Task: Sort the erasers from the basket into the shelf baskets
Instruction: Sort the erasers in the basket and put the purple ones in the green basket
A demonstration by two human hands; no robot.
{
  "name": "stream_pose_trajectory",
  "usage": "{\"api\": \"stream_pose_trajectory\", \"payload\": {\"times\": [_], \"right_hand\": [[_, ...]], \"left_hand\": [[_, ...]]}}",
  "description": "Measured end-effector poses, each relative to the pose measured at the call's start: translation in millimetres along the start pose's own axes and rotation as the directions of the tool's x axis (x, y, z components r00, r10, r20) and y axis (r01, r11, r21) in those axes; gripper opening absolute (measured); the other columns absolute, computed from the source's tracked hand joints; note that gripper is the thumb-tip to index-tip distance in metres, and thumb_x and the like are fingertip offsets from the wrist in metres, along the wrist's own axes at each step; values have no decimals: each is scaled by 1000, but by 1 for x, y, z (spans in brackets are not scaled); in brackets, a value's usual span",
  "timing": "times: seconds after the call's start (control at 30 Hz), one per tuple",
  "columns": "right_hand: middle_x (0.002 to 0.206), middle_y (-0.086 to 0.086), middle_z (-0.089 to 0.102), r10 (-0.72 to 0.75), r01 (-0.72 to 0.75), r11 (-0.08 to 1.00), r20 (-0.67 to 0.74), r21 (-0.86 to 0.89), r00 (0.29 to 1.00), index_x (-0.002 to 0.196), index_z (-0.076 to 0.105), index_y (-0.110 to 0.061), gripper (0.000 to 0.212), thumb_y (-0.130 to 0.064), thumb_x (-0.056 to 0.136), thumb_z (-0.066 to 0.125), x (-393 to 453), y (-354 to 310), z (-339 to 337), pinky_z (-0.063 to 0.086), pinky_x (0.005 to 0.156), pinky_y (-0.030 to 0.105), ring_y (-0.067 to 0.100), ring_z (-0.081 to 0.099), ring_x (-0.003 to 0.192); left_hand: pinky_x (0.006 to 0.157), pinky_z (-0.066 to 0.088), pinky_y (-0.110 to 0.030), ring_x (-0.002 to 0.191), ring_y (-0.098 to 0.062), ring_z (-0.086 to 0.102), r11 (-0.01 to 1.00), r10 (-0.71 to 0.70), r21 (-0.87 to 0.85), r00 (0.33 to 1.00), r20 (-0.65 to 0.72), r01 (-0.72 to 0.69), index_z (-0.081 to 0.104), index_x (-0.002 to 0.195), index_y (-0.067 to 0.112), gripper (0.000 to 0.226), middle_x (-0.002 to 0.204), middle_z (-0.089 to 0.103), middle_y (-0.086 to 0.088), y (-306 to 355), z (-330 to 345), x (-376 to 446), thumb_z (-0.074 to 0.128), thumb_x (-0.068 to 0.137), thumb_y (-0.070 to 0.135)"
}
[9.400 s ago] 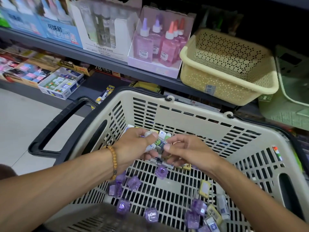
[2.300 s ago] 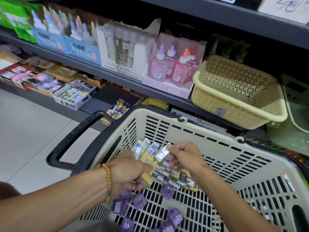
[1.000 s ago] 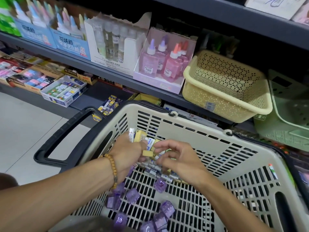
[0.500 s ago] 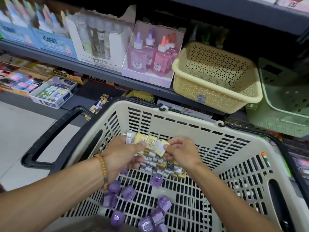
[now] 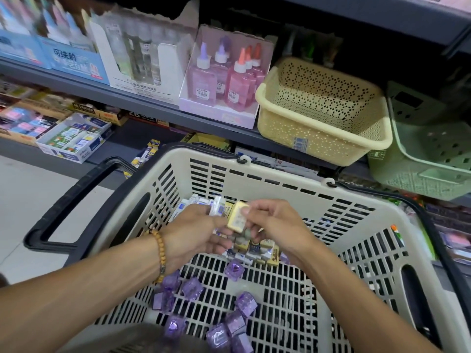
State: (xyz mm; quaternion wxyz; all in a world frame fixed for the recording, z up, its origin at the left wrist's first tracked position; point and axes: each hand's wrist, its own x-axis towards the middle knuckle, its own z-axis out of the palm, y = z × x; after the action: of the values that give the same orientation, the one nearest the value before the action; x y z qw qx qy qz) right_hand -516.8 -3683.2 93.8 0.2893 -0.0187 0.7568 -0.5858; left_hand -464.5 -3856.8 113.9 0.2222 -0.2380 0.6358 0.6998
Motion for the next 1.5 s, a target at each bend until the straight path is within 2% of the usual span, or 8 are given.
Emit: {"api": "stream_pose_trajectory", "payload": {"times": [0.13,0.27,0.5,0.77,1.2,1.27,1.4,1.5], "right_hand": [[66,2,65,109,-127,989,-224,-71,969,89,72,-10,11,-13,94,62,5,13,-25,49,51,19,7,58,51],[71,6,69,175,-192,980,-238,-50,955,87,71,-7,12,-8,94,61,14,26,-16,52,54,20,10,65,55],[85,6,71,106,-131,989,-293,-66,950,97,70,-14,15,-12,98,55,11,23,-12,50,57,16,11,67,67],[68,1,68,12,-12,999,2,31,1000,83,72,-8,20,-25,92,67,-2,1,15,51,55,22,14,62,60],[81,10,71,81,-95,993,-176,-71,981,96,67,-9,15,-8,98,52,27,5,6,57,58,24,15,68,60],[86,8,71,63,-78,994,-178,-82,982,96,66,-18,16,-11,98,52,19,7,-5,56,59,22,14,69,65],[88,6,70,22,-107,953,-289,-283,957,95,69,-13,18,-15,99,52,-6,22,-39,55,61,24,11,64,73],[77,2,63,49,-207,800,-282,-564,958,81,68,-10,25,-13,97,48,-24,42,-60,55,72,35,13,60,69]], "left_hand": [[52,54,-25,71,-24,68,999,-1,-32,1000,-29,0,36,137,2,41,98,71,-20,0,-2,0,49,99,6],[53,51,-19,78,-14,62,989,42,144,999,-31,-37,63,109,14,15,101,67,-9,-6,-1,2,57,95,15],[49,48,-17,69,-9,65,971,105,228,987,-126,-74,64,87,23,10,87,70,-2,-12,-6,7,72,85,18],[48,46,-15,57,-2,64,962,136,249,988,-74,-114,70,91,15,5,72,72,3,-13,3,4,71,86,17],[80,57,-29,96,-16,67,879,237,431,971,-22,-204,64,100,25,13,107,66,2,-16,-7,-13,50,99,23],[83,56,-36,101,-24,65,825,243,521,970,24,-219,62,99,29,13,106,64,5,-18,-5,-13,49,99,28],[53,40,-6,75,8,58,559,178,779,959,222,-284,58,105,30,13,102,59,11,-23,-12,-4,47,99,35],[77,47,-18,94,-6,57,210,23,938,961,276,-275,55,117,25,26,110,58,6,-25,-22,14,48,97,41]]}}
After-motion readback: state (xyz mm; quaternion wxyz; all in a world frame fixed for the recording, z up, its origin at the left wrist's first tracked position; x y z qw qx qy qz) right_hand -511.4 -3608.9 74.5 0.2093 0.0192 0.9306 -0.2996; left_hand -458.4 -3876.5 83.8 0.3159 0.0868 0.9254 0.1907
